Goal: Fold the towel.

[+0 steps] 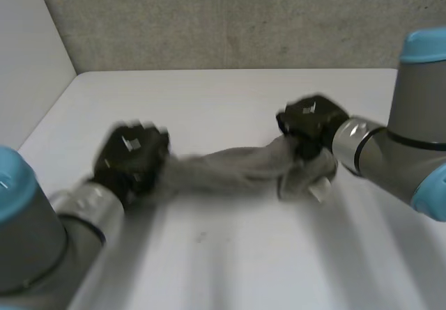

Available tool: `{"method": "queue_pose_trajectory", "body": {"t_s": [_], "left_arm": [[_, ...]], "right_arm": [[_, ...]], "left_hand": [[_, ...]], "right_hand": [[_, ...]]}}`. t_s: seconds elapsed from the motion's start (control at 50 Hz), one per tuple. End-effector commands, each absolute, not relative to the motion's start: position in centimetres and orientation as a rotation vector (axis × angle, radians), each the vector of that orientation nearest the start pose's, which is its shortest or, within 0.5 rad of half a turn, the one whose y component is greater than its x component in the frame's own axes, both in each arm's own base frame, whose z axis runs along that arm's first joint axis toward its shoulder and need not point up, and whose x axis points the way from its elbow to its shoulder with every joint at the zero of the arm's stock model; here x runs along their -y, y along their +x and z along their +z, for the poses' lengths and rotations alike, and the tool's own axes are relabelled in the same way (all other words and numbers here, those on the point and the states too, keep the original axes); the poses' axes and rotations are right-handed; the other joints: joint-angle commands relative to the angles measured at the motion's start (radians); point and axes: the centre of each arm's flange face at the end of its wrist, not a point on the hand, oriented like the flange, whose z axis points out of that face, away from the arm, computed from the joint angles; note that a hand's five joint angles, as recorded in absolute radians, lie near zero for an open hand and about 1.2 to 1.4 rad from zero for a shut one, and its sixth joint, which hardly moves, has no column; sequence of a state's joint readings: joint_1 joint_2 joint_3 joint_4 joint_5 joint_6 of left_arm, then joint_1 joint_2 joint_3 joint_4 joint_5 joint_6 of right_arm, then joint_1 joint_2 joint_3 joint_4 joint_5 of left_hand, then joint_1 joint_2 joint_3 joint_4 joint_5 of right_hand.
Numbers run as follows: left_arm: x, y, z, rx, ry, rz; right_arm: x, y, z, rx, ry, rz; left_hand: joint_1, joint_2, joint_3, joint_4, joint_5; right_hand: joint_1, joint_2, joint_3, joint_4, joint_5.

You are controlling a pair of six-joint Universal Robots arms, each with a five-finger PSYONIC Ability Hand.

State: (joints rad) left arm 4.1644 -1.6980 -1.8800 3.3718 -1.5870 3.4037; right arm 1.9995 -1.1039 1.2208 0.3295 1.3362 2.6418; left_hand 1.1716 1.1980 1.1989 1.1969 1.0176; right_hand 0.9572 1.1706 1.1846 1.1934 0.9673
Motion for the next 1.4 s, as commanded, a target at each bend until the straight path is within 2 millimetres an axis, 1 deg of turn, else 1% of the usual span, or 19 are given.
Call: {"method": "queue_pose_trajectory", "body": {"t_s": [0.02,0.08,0.22,0.26,0.3,0.46,0.64,0.78,0.88,0.96,1.1,1.12,1.14,1.16,1.26,1.28,1.3,1.38,1.4], "left_arm": [[15.8,-26.4,15.5,-2.508,1.125,-1.646],[16.4,-26.1,15.0,-2.49,1.064,-1.591],[16.9,-26.2,15.7,-2.471,1.031,-1.623],[17.2,-26.6,17.7,-2.44,0.996,-1.728],[17.4,-26.7,19.1,-2.417,0.971,-1.795],[18.1,-27.1,23.3,-2.335,0.943,-2.02],[21.8,-26.0,24.0,-2.349,0.963,-2.072],[25.3,-25.7,19.7,-2.523,1.0,-1.855],[26.1,-24.5,17.5,-2.688,0.983,-1.596],[25.8,-24.7,15.9,-2.816,1.041,-1.417],[25.8,-24.8,15.9,-2.838,1.061,-1.401],[26.1,-24.8,15.4,-2.84,1.055,-1.386],[26.1,-24.8,15.4,-2.84,1.055,-1.385],[26.1,-24.9,15.3,-2.843,1.061,-1.381],[26.2,-25.0,15.4,-2.838,1.063,-1.391],[26.2,-25.1,15.6,-2.828,1.065,-1.411],[26.2,-25.1,15.6,-2.828,1.065,-1.412],[26.2,-25.4,16.9,-2.771,1.068,-1.51],[26.1,-25.3,18.8,-2.713,1.056,-1.61]], "right_arm": [[25.0,28.1,20.2,-2.246,-1.409,-1.405],[24.1,27.7,19.5,-2.26,-1.416,-1.355],[22.8,27.0,18.9,-2.267,-1.427,-1.344],[22.9,26.7,18.4,-2.269,-1.415,-1.373],[23.2,26.3,18.1,-2.28,-1.397,-1.39],[23.5,25.0,17.5,-2.275,-1.299,-1.525],[21.8,23.0,18.9,-2.223,-1.204,-1.72],[20.0,22.5,19.3,-2.19,-1.193,-1.767],[19.0,22.2,19.4,-2.158,-1.207,-1.812],[18.3,22.1,19.2,-2.14,-1.221,-1.826],[17.9,21.9,18.1,-2.173,-1.218,-1.783],[17.9,21.9,18.1,-2.173,-1.218,-1.783],[17.8,21.9,18.0,-2.176,-1.218,-1.776],[17.8,21.9,17.8,-2.184,-1.211,-1.765],[17.9,21.7,16.7,-2.241,-1.198,-1.701],[17.9,21.7,16.5,-2.252,-1.197,-1.685],[17.9,21.7,16.4,-2.251,-1.196,-1.684],[17.8,21.8,16.3,-2.249,-1.163,-1.677],[18.0,21.8,16.3,-2.243,-1.138,-1.685]], "left_hand": [[-0.108,-0.135,-0.136,-0.134,-0.129],[-0.341,-0.367,-0.368,-0.366,-0.361],[-0.55,-0.576,-0.577,-0.575,-0.571],[-0.804,-0.83,-0.831,-0.829,-0.825],[-0.919,-0.945,-0.946,-0.944,-0.939],[-0.926,-0.952,-0.953,-0.951,-0.946],[-0.891,-0.917,-0.918,-0.916,-0.911],[-0.659,-0.685,-0.686,-0.684,-0.68],[-0.626,-0.653,-0.654,-0.652,-0.647],[-0.62,-0.647,-0.648,-0.646,-0.641],[-0.618,-0.644,-0.645,-0.643,-0.638],[-0.426,-0.452,-0.453,-0.451,-0.446],[-0.424,-0.45,-0.451,-0.449,-0.444],[-0.177,-0.203,-0.204,-0.202,-0.197],[-0.01,-0.036,-0.037,-0.035,-0.03],[0.222,0.196,0.195,0.197,0.202],[0.225,0.198,0.197,0.199,0.204],[0.225,0.198,0.197,0.199,0.204],[0.225,0.198,0.197,0.199,0.204]], "right_hand": [[0.439,0.226,0.212,0.203,0.254],[0.439,0.226,0.212,0.203,0.254],[0.439,0.226,0.212,0.203,0.254],[0.055,-0.159,-0.173,-0.181,-0.13],[-0.075,-0.289,-0.303,-0.312,-0.26],[-0.411,-0.624,-0.638,-0.647,-0.595],[-0.672,-0.886,-0.9,-0.908,-0.857],[-0.72,-0.933,-0.947,-0.956,-0.904],[-0.693,-0.907,-0.921,-0.929,-0.878],[-0.684,-0.898,-0.912,-0.921,-0.869],[-0.664,-0.877,-0.891,-0.9,-0.848],[-0.664,-0.877,-0.891,-0.9,-0.848],[-0.667,-0.88,-0.894,-0.903,-0.851],[-0.675,-0.889,-0.903,-0.912,-0.86],[-0.725,-0.939,-0.953,-0.962,-0.91],[-0.725,-0.939,-0.953,-0.962,-0.91],[-0.699,-0.913,-0.927,-0.935,-0.884],[-0.593,-0.807,-0.821,-0.83,-0.778],[-0.527,-0.74,-0.754,-0.763,-0.711]]}}
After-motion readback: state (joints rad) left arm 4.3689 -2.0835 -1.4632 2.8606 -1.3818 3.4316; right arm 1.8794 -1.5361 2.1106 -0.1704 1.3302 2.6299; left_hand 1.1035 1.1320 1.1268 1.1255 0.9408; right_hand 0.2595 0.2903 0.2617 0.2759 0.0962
